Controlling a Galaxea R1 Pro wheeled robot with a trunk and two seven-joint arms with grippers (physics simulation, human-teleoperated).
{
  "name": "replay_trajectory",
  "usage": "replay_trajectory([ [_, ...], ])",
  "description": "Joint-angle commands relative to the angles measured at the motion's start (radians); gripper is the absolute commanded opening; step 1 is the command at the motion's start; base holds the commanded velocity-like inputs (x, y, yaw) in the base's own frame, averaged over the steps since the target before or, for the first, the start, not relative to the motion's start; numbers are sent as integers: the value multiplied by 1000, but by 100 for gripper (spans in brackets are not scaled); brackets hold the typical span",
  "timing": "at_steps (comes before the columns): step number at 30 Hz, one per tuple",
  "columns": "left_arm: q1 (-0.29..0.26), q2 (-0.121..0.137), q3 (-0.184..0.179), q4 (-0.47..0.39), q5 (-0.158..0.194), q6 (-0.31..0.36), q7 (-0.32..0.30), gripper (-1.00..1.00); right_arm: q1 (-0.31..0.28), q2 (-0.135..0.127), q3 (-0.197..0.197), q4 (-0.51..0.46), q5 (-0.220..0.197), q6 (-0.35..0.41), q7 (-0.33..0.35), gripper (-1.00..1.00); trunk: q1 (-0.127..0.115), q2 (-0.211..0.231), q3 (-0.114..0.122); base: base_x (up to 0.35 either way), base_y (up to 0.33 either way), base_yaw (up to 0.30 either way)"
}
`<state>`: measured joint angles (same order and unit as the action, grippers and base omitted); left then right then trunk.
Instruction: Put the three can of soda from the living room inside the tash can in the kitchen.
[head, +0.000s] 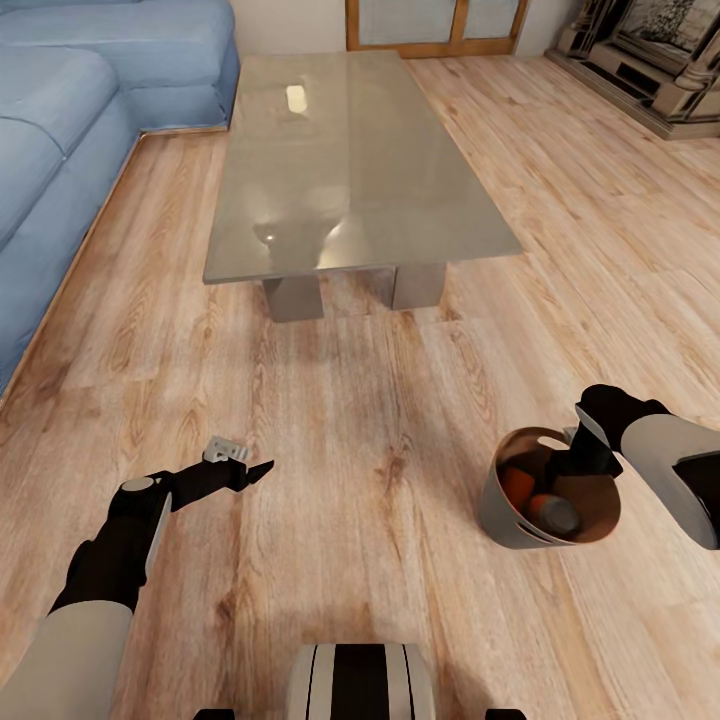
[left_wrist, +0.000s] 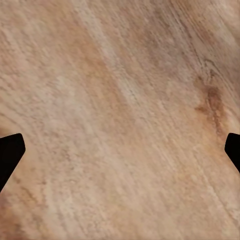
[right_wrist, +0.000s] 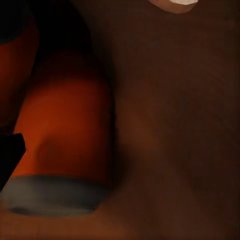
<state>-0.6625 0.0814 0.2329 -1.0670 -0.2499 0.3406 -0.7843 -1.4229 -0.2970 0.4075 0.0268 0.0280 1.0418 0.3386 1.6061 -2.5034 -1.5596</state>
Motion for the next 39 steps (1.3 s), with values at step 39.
replay_trajectory([
  [39,0,-9,-3,2,-8,14,4,100,1,-2,-35,7,-41,5,3,100,-83,143,117,0,0,0],
])
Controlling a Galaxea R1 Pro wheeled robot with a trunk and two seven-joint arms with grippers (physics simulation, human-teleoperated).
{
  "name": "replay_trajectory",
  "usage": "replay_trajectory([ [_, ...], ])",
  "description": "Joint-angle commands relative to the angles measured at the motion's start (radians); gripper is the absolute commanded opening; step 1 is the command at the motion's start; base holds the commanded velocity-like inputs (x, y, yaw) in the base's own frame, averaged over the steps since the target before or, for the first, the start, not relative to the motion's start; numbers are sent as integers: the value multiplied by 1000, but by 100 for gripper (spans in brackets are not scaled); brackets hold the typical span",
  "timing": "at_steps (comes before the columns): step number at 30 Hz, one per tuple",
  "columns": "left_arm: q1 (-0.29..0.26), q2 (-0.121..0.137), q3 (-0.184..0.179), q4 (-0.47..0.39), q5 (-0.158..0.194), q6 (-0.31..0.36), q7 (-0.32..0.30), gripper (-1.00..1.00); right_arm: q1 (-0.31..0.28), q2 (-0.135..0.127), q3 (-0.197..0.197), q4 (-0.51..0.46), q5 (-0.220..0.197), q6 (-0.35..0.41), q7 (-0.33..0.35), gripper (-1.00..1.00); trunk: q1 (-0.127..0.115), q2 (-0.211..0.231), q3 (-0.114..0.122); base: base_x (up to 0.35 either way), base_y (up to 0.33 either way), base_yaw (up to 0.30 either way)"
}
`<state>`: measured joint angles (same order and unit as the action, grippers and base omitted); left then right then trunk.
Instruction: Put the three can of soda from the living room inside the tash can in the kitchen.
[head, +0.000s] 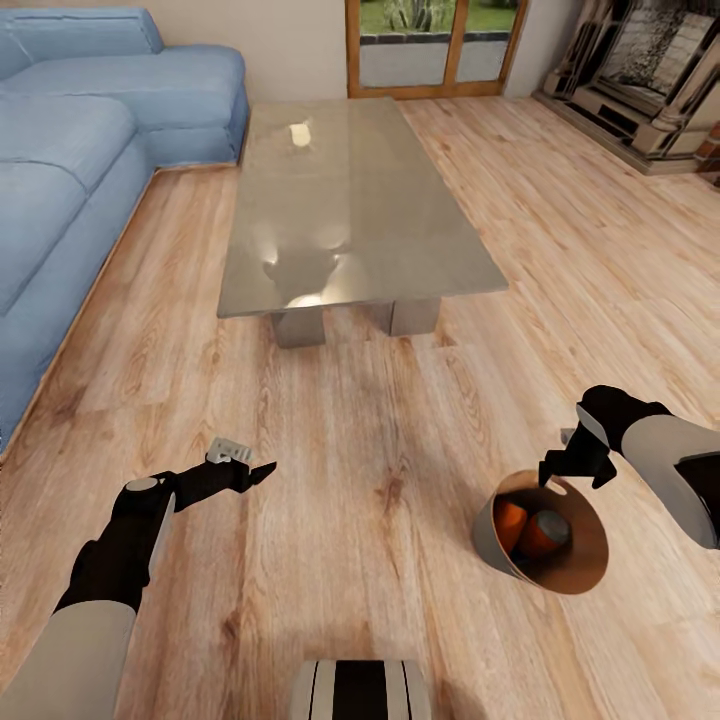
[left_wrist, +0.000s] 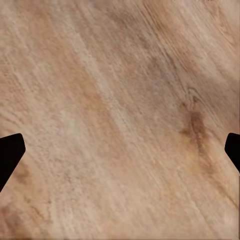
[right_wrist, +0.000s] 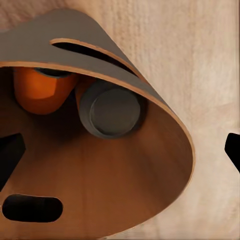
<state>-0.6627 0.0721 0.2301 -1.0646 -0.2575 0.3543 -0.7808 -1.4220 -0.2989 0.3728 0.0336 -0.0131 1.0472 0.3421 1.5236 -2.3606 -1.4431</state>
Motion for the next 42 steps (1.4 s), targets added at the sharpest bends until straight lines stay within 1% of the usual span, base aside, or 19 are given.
replay_trajectory([
  [1,0,0,0,0,0,2,0,100,0,0,0,1,0,0,0,100,-4,7,3,0,0,0],
  [12,0,0,0,1,-2,12,1,100,0,-2,4,3,1,0,0,100,-46,84,38,0,0,0],
  [13,0,0,0,13,-3,12,2,100,0,-1,4,4,1,0,0,100,-50,91,41,0,0,0],
  [19,0,0,0,19,-3,12,2,100,0,-1,6,4,1,0,-1,100,-73,133,60,0,0,0],
  [21,0,0,0,21,-4,12,2,100,0,0,36,4,1,0,-1,100,-81,147,66,0,0,0],
  [24,0,0,0,21,-5,12,2,100,1,0,52,5,1,0,-1,100,-92,168,75,0,0,0],
  [32,0,0,0,21,-6,20,2,100,2,0,61,3,2,0,0,100,-123,224,100,0,0,0],
  [37,0,0,-1,22,-6,21,14,100,4,0,62,3,3,0,-1,100,-142,259,116,0,0,0],
  [42,0,0,-1,37,-5,21,34,100,27,0,64,1,5,0,-1,100,-161,294,132,0,0,0],
])
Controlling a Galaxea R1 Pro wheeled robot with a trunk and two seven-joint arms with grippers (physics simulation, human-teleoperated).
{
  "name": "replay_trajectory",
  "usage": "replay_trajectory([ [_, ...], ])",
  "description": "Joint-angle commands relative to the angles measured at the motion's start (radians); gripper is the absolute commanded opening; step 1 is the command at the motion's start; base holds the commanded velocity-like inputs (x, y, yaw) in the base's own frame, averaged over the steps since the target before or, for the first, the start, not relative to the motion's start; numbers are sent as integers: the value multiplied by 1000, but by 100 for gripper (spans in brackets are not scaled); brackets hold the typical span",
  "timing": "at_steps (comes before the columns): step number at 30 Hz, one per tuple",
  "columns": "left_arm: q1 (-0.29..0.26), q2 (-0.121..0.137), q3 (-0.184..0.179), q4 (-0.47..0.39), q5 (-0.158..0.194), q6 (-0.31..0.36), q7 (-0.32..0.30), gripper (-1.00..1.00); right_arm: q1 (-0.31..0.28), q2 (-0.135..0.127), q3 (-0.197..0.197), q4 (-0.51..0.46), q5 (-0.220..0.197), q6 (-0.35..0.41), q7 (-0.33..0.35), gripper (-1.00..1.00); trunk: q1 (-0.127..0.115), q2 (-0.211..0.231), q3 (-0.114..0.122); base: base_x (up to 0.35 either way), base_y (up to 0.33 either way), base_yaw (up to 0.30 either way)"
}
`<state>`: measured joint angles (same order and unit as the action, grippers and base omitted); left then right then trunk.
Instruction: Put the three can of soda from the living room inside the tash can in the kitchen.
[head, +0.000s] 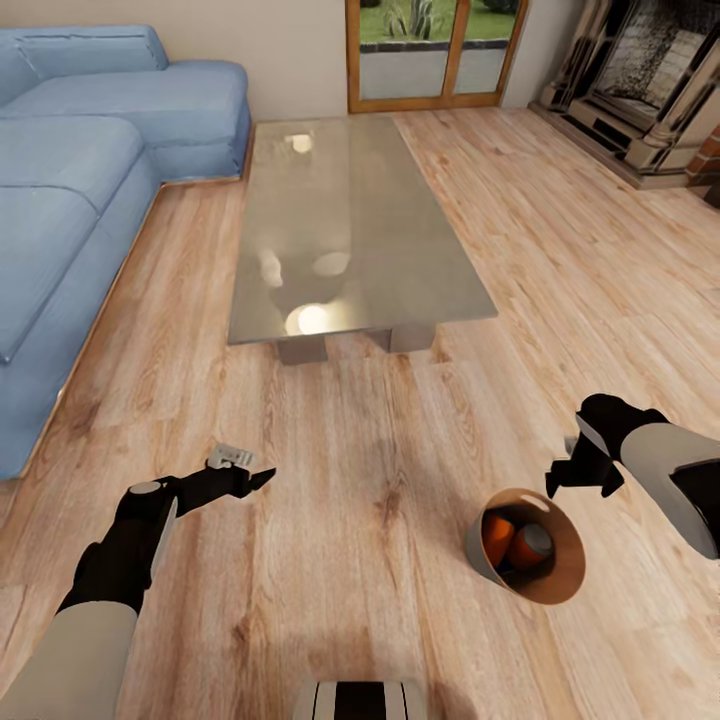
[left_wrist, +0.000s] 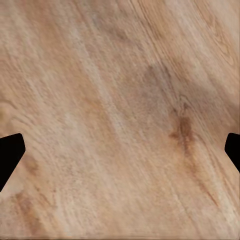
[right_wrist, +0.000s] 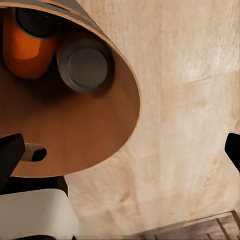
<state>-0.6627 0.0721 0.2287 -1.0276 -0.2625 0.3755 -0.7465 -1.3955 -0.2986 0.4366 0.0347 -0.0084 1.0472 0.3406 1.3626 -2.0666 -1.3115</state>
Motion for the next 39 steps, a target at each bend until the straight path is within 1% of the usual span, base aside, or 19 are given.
replay_trajectory([
  [1,0,0,0,7,0,0,2,100,6,0,0,-2,0,0,0,100,-4,7,3,0,0,0],
  [5,-1,0,0,31,0,-1,16,100,37,2,2,-8,7,0,0,100,-19,35,16,0,0,0],
  [7,-1,0,0,42,0,-2,37,100,73,2,2,-18,13,0,0,100,-27,49,22,0,0,0],
  [10,-1,-9,-1,62,0,-3,74,100,139,3,2,-53,15,-15,0,100,-38,70,31,0,0,0],
  [11,-2,-14,-1,84,0,-6,98,100,183,3,2,-87,15,-27,0,100,-42,77,35,0,0,0],
  [15,-2,-21,-1,141,5,-13,157,100,297,2,-1,-205,14,-40,-1,100,-58,105,47,0,0,0],
  [16,-3,-23,-1,152,5,-14,170,100,337,2,-1,-251,14,-42,-3,100,-61,112,50,0,0,0],
  [17,-3,-28,-2,174,3,-17,200,100,461,2,-5,-392,14,-44,-27,100,-65,119,53,0,0,0],
  [20,-4,-31,-2,198,2,-19,231,100,568,3,-10,-518,10,-41,-70,100,-77,140,63,0,0,0],
  [22,-4,-33,-2,225,2,-22,257,100,619,3,-12,-582,8,-40,-93,100,-84,154,69,0,0,0],
  [25,-4,-34,-2,279,3,-33,305,100,669,3,-17,-637,5,-40,-114,100,-96,175,78,0,0,0],
  [28,-4,-34,-2,318,3,-43,342,100,695,2,-23,-663,3,-43,-125,100,-107,196,88,0,0,0],
  [31,-3,-33,-2,341,5,-54,362,100,717,0,-37,-676,1,-46,-128,100,-119,217,97,0,0,0],
  [35,-3,-32,0,405,6,-96,377,100,757,-4,-80,-684,1,-59,-128,100,-134,245,110,0,0,0],
  [36,-3,-30,1,454,6,-109,387,100,777,-5,-105,-686,2,-85,-127,100,-138,252,113,0,0,0],
  [39,-3,-26,2,543,7,-122,419,100,809,-7,-136,-687,3,-133,-126,100,-150,273,122,0,0,0],
])
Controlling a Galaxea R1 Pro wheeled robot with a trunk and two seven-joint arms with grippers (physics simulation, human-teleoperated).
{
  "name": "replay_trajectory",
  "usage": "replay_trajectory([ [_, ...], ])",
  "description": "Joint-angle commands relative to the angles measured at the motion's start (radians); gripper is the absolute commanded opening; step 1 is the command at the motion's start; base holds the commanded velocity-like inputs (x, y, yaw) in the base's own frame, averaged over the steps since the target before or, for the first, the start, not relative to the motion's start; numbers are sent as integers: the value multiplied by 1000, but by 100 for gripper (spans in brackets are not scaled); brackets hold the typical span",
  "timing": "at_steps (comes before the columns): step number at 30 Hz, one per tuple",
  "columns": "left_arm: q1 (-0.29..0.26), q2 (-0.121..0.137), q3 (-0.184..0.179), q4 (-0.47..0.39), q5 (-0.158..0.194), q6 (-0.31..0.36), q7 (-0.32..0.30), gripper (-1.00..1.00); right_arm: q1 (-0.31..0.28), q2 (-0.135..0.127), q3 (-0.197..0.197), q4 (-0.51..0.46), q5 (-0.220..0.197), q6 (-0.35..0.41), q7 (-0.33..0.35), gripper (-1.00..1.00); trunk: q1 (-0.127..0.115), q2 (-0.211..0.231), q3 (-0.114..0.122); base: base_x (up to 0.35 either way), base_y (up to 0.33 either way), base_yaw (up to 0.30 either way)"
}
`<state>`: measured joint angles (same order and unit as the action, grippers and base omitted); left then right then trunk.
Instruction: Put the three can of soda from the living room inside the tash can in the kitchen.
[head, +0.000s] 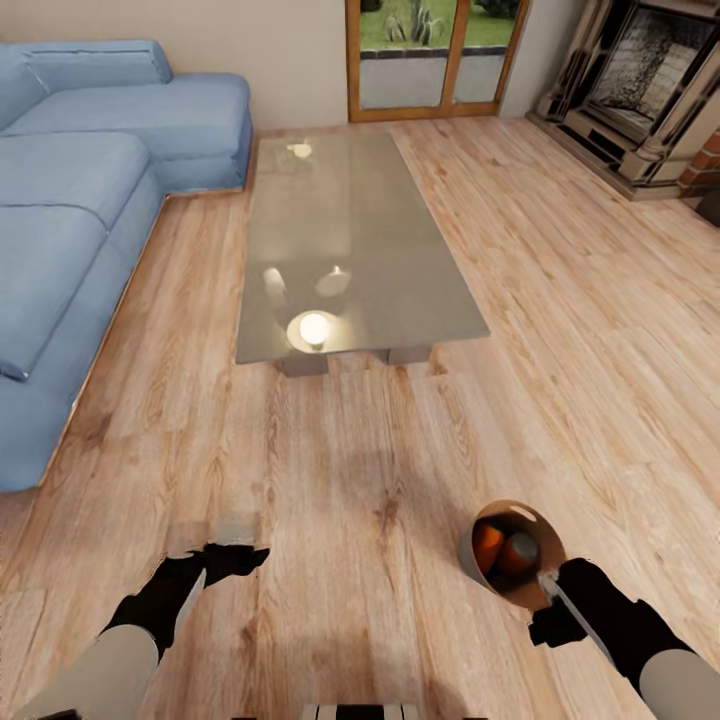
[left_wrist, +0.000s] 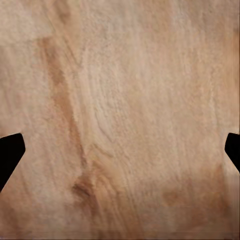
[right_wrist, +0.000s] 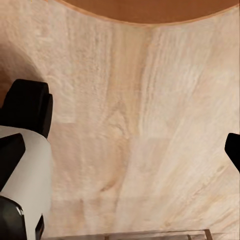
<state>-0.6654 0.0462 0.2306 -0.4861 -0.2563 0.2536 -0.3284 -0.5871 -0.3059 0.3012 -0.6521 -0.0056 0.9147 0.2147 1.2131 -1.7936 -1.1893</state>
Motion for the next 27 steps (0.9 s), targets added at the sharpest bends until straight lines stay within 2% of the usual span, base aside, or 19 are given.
replay_trajectory([
  [1,1,13,1,79,3,-12,53,100,28,-1,-14,2,0,-28,-1,100,-4,7,3,0,0,0],
  [4,3,47,1,166,5,-39,124,100,68,-2,-26,12,-1,-73,-3,100,-15,28,13,0,0,0],
  [5,12,75,1,201,5,-66,153,100,92,-1,-31,24,-1,-114,-4,100,-19,35,16,0,0,0],
  [7,36,102,2,227,8,-94,171,100,113,-1,-34,47,-2,-163,-5,100,-27,49,22,0,0,0],
  [8,67,121,2,245,16,-124,182,100,128,-1,-36,87,-3,-213,-6,100,-31,56,25,0,0,0],
  [11,120,139,2,260,40,-181,192,100,142,1,-44,182,-4,-308,-7,100,-42,77,35,0,0,0],
  [12,202,152,3,285,85,-270,199,100,150,6,-76,335,-5,-466,-7,100,-46,84,38,0,0,0],
  [15,273,158,5,300,121,-337,202,100,153,9,-100,434,-6,-570,-7,100,-58,105,47,0,0,0],
  [19,353,177,6,309,154,-408,203,100,155,12,-114,544,-6,-669,-6,100,-73,133,60,0,0,0],
  [20,398,186,7,313,165,-449,202,100,156,20,-120,618,-7,-747,-7,100,-77,140,63,0,0,0],
  [22,432,190,7,315,169,-483,199,100,166,31,-124,645,-8,-797,-8,100,-84,154,69,0,0,0],
  [23,467,191,7,316,172,-519,196,100,194,44,-130,662,-9,-838,-10,100,-88,161,72,0,0,0],
  [26,515,193,7,317,174,-564,194,100,248,60,-141,677,-22,-882,-11,100,-100,182,82,0,0,0],
  [27,541,194,7,317,175,-583,193,100,272,67,-145,682,-40,-910,-11,100,-104,189,85,0,0,0],
])
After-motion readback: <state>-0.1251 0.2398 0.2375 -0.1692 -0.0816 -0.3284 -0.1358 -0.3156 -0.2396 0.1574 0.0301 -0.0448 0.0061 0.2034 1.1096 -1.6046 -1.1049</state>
